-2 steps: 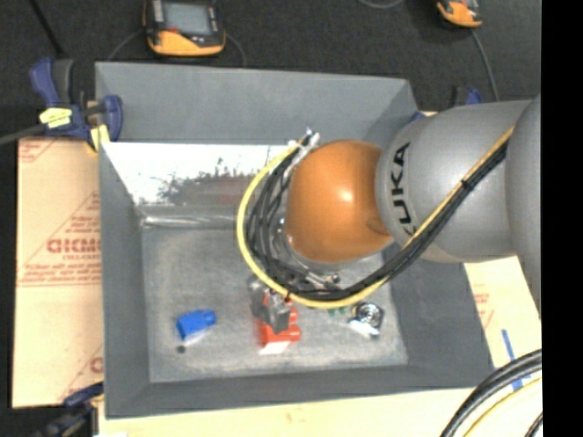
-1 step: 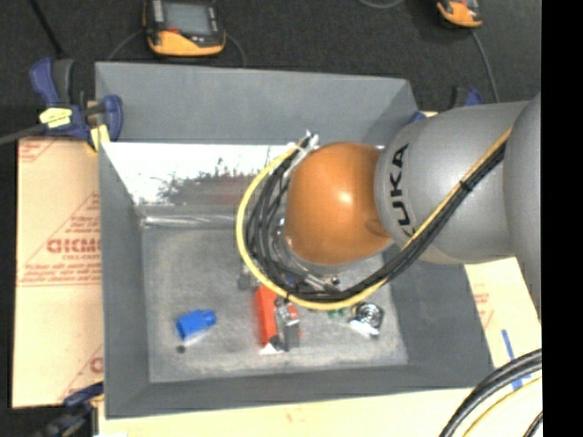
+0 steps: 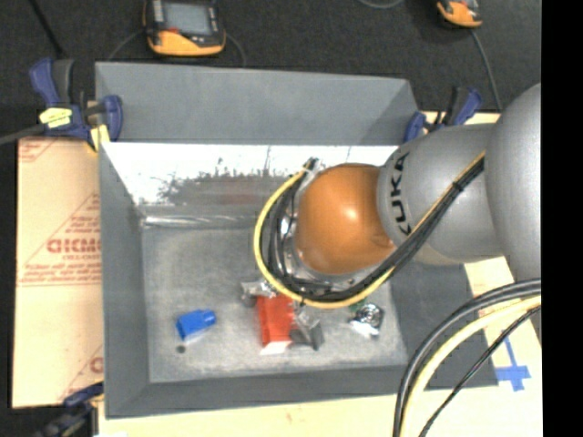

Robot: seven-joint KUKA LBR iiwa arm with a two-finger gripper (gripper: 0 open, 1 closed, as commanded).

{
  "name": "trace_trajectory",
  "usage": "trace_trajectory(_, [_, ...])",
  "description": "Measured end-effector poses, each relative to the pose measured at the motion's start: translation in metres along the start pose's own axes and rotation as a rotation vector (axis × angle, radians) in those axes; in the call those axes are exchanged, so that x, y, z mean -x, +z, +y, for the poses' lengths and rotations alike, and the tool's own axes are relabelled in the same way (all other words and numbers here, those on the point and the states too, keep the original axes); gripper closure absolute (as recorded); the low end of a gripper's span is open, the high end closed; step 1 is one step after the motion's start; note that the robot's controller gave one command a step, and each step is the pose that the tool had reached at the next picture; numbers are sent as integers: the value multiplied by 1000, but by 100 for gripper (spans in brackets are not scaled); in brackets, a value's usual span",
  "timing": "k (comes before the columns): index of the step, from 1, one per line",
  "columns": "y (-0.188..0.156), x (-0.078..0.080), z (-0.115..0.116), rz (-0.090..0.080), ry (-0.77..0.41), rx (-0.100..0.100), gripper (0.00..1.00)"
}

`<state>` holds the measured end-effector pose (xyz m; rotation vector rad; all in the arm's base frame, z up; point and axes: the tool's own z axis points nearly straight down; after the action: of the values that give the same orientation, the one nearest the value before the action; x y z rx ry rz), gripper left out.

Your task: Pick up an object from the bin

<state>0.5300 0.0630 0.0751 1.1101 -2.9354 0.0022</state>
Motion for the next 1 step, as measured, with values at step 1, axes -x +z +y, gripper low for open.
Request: trace_trajectory(1, [-5, 4, -2, -11, 1, -6, 100])
